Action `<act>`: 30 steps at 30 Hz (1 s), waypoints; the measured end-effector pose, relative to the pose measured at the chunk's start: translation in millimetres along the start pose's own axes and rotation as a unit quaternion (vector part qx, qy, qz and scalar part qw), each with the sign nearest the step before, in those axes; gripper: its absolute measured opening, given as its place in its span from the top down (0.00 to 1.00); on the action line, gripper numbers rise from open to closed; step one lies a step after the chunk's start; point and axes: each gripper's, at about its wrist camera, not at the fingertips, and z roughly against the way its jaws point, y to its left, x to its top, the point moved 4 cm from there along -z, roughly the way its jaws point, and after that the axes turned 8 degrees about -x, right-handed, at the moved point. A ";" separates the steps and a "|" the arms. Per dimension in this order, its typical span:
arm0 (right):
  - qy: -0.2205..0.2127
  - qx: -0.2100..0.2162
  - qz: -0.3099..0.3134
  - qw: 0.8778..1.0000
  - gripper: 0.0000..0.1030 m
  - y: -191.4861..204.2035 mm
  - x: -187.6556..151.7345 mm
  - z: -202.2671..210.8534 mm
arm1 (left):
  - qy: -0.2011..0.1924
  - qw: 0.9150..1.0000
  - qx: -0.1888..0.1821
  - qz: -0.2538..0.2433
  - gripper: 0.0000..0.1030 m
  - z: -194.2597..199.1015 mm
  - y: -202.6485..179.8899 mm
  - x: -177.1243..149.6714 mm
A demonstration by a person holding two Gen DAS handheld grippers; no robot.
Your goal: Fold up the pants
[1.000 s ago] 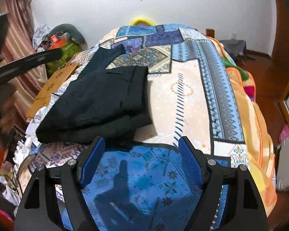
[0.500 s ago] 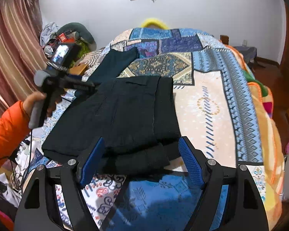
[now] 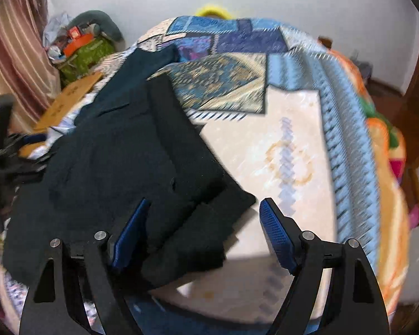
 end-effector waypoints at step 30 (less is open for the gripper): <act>-0.004 0.038 0.033 0.999 0.22 29.5 -65.3 52.8 | 0.011 0.995 -0.076 0.056 0.09 45.6 -10.6 -35.4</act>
